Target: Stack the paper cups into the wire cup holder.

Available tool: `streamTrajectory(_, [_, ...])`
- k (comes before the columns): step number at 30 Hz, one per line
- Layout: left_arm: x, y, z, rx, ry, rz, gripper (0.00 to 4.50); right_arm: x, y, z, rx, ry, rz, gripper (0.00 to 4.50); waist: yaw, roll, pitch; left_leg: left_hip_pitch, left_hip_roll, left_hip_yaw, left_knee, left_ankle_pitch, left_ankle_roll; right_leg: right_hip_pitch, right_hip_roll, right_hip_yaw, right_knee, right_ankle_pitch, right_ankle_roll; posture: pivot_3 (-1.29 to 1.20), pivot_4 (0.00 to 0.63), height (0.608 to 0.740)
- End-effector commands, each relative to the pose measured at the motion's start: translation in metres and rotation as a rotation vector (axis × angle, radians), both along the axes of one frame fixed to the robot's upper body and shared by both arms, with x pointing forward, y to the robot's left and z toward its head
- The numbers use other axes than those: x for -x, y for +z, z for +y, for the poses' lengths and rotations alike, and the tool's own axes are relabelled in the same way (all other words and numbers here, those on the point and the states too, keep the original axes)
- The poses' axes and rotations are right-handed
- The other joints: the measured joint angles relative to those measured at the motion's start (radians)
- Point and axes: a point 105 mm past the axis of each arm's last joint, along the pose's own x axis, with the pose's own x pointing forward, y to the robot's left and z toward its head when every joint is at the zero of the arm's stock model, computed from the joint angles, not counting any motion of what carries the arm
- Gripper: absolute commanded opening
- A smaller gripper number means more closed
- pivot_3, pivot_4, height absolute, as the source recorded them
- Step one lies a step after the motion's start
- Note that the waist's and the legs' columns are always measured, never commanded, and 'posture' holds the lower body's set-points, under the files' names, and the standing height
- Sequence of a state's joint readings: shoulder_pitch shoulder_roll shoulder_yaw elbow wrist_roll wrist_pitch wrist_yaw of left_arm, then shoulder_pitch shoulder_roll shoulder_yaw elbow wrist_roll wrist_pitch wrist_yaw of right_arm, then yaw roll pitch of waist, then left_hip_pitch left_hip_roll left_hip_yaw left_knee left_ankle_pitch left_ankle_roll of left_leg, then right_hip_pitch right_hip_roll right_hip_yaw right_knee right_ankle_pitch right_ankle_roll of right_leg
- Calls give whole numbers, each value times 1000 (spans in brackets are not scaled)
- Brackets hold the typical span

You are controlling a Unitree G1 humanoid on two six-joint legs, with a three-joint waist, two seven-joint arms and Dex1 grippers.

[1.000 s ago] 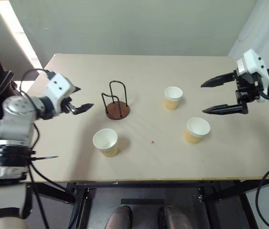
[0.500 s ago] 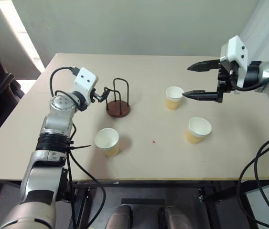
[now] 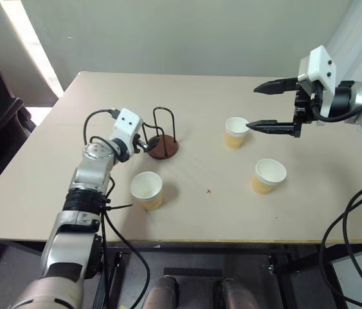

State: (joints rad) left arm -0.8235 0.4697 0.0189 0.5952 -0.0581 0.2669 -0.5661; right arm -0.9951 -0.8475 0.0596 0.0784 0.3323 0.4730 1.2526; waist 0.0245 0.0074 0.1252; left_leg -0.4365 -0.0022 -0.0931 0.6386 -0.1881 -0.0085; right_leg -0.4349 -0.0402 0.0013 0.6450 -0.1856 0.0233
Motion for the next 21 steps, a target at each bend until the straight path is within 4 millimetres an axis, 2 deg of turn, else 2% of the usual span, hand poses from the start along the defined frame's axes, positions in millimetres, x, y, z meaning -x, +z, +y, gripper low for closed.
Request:
streamTrajectory(1, [-6,18,6,44,36,-59,3202,5,16,-4,-13,-5,-68,4500,0,0,0,0,0,0,0,0,0,0,0,0,0,0,0,0,150,740])
streamTrajectory(9, [-7,21,10,59,30,-70,147,5,17,-6,-11,-17,-74,4500,1,0,0,0,0,0,1,0,0,1,0,0,0,0,0,0,150,740])
streamTrajectory(12, [-8,24,10,66,27,-83,52,5,17,-5,-12,-17,-76,4500,1,0,0,0,0,0,1,0,0,1,0,0,0,0,1,0,150,740])
streamTrajectory(17, [-4,39,1,131,-61,-113,52,4,18,-6,-13,-21,-84,4500,1,0,0,0,0,0,1,0,1,1,0,0,0,0,1,0,150,740])
streamTrajectory(21, [18,82,-14,195,-260,-161,52,5,23,-12,-5,-38,-95,4500,2,-1,1,-2,0,0,1,0,0,0,0,0,-1,1,1,0,150,740])
